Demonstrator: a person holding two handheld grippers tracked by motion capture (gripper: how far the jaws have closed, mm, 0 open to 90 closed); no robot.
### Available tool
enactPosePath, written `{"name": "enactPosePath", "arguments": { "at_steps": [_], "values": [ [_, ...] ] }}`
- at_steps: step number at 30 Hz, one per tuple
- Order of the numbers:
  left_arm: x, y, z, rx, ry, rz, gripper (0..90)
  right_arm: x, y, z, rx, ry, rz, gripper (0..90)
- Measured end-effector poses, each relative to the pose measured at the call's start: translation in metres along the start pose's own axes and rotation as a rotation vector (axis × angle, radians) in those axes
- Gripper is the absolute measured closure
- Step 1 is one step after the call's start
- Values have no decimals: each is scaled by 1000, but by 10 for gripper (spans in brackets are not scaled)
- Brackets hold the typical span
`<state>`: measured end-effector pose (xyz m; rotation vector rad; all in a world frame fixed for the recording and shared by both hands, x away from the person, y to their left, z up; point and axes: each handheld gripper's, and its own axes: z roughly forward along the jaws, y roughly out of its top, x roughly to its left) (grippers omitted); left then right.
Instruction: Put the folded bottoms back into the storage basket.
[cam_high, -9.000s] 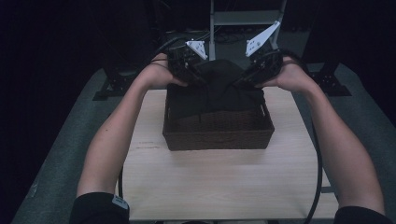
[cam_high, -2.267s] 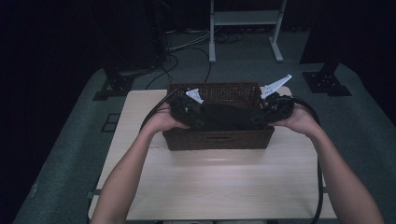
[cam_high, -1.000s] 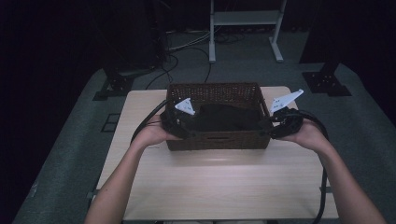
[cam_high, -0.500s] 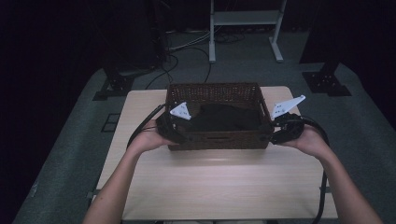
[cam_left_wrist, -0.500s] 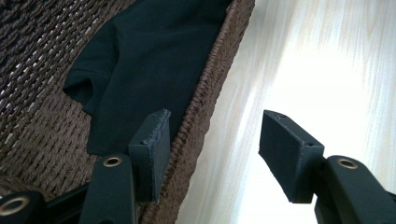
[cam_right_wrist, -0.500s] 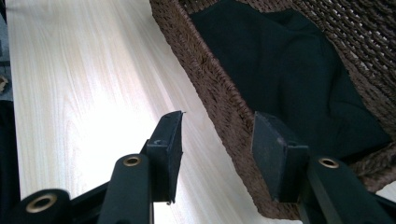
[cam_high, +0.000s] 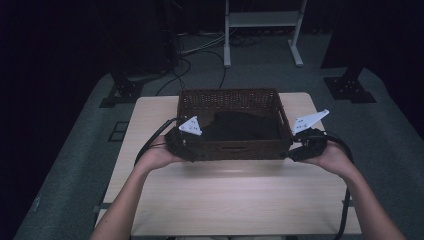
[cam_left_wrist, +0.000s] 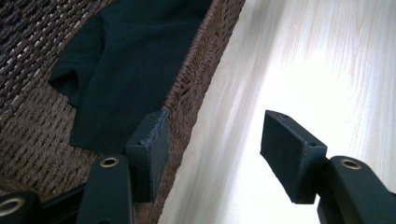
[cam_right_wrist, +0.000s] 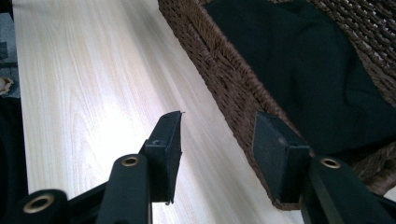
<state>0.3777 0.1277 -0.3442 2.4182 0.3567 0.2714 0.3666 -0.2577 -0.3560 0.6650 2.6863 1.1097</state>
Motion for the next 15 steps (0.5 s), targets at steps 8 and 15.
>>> {"name": "enactPosePath", "arguments": {
  "at_steps": [8,15],
  "values": [
    [-6,-9,2,-5,-4,-10,390,5,-11,3,-15,1,2,485],
    [-13,-17,5,-15,-4,-19,378,8,-20,5,-25,2,11,455]
  ]
}}
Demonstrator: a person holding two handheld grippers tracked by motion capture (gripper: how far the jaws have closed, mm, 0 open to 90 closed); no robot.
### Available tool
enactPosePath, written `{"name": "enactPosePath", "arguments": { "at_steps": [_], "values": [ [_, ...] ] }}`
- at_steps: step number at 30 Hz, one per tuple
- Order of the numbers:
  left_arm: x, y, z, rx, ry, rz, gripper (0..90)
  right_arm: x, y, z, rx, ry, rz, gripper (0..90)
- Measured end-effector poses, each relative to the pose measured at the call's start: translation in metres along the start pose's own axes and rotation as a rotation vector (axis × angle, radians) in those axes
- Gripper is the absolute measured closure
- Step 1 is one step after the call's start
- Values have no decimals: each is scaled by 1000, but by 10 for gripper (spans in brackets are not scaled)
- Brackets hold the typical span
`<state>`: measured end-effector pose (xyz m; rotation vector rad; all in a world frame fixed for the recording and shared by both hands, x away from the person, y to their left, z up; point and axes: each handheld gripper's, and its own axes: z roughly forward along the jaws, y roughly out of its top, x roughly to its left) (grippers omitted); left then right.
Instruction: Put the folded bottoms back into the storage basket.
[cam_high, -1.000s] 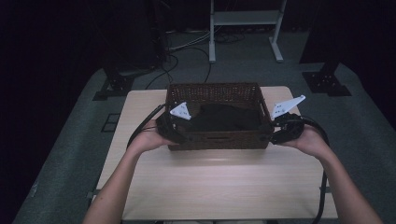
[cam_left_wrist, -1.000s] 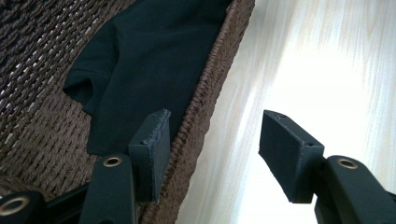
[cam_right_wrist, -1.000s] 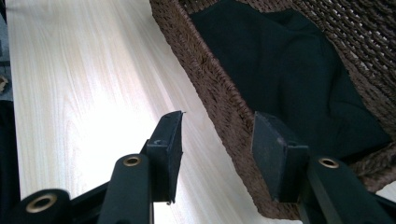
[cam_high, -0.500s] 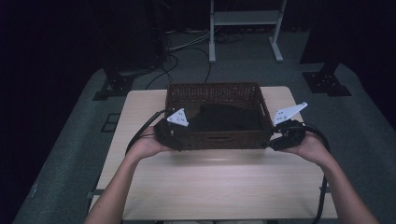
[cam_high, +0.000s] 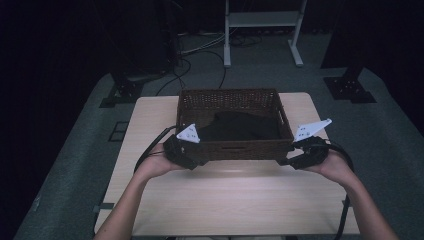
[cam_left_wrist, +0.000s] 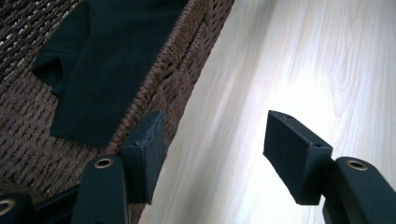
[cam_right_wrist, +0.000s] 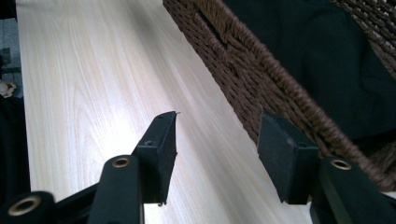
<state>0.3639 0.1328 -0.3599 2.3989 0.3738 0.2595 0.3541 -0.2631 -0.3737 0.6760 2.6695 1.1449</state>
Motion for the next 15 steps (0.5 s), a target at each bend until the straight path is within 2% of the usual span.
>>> {"name": "enactPosePath", "arguments": {
  "at_steps": [15],
  "values": [
    [-9,-21,4,-16,12,-35,358,6,-19,4,-10,-9,23,397]
  ]
}}
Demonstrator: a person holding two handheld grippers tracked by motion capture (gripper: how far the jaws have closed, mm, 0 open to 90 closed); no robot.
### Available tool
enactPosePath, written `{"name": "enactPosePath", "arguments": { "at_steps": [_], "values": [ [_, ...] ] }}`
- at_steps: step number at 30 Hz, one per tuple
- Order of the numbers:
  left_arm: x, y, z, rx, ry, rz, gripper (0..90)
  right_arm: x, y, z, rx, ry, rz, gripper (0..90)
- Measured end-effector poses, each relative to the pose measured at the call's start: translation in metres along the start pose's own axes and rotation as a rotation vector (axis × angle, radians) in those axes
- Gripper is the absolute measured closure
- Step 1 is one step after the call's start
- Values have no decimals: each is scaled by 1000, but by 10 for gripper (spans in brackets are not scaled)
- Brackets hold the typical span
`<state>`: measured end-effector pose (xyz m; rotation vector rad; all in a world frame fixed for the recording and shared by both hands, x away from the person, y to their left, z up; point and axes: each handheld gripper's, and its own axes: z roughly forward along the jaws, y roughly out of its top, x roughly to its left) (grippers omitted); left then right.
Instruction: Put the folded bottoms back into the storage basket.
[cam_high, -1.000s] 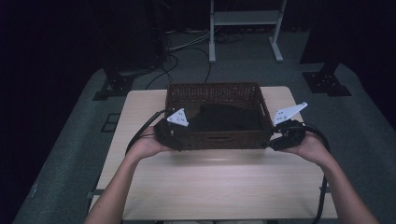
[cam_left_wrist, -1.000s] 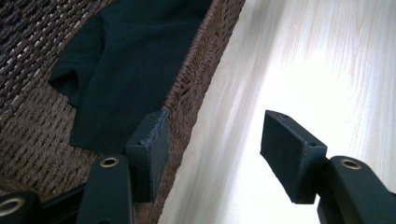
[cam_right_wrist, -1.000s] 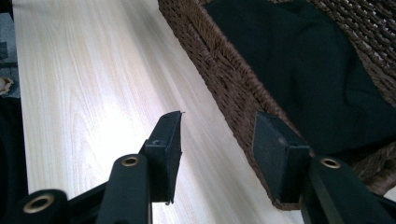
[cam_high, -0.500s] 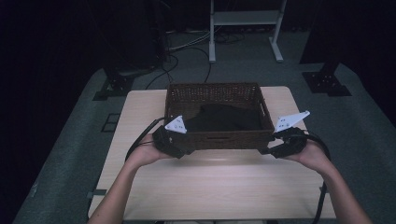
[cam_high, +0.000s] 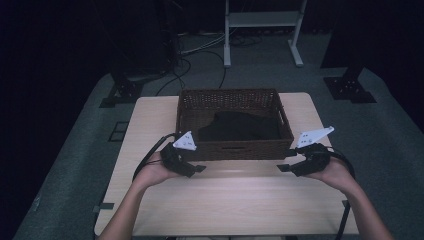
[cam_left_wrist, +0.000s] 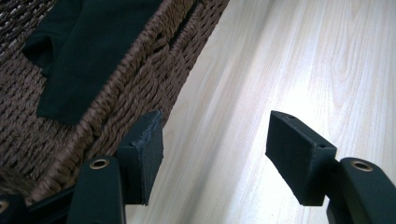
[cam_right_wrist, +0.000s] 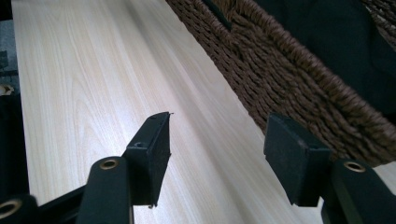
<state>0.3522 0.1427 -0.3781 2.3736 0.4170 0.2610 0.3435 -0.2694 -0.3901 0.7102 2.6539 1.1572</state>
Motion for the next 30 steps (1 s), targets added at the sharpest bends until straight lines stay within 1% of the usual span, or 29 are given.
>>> {"name": "enactPosePath", "arguments": {
  "at_steps": [2,3,7,9,13,19,25,28,30],
  "values": [
    [-1,-3,0,-2,2,-2,347,1,-2,1,2,1,3,390],
    [-2,-4,0,-1,5,-10,344,1,-3,2,4,1,4,387],
    [-3,-9,1,-1,10,-12,332,3,-7,4,1,2,7,378],
    [-4,-12,0,-8,7,-21,321,4,-8,4,-1,4,10,378],
    [-5,-17,0,-16,13,-29,309,6,-12,6,-3,2,8,376],
    [-7,-28,2,-19,21,-39,284,7,-21,8,-8,-2,17,374],
    [-11,-37,2,-36,26,-52,272,9,-30,9,-14,-6,25,374],
    [-12,-40,2,-41,27,-58,265,10,-35,9,-20,-9,28,374],
    [-14,-41,4,-45,37,-60,253,11,-37,8,-21,-9,34,374]
  ]
}}
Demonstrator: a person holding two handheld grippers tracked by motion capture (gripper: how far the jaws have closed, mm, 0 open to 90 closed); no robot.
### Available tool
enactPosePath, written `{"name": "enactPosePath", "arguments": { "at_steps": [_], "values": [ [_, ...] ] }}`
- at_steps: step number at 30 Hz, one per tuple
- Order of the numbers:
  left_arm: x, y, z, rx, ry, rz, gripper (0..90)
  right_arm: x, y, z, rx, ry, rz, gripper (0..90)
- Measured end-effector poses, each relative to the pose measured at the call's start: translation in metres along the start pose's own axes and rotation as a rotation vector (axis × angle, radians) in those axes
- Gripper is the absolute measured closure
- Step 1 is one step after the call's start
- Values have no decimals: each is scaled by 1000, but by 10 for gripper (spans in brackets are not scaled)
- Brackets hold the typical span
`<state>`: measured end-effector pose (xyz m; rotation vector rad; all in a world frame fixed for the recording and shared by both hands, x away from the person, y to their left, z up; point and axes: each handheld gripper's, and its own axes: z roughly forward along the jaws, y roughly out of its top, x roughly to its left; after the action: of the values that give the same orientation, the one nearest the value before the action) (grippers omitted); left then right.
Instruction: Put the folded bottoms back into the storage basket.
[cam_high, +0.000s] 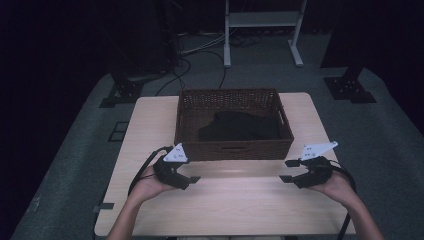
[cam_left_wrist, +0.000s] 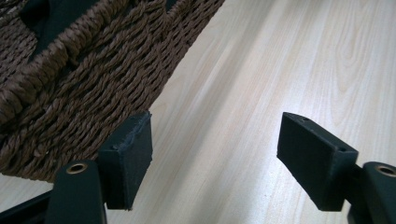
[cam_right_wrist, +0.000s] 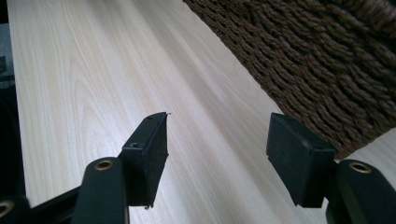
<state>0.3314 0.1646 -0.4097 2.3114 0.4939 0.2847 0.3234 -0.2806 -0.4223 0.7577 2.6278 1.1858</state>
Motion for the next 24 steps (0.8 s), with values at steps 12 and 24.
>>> {"name": "enactPosePath", "arguments": {
  "at_steps": [12,24],
  "values": [
    [-6,-18,5,-36,11,-24,216,4,-17,1,-21,2,20,373],
    [-13,-32,6,-69,37,-45,200,7,-35,0,-50,-7,46,368]
  ]
}}
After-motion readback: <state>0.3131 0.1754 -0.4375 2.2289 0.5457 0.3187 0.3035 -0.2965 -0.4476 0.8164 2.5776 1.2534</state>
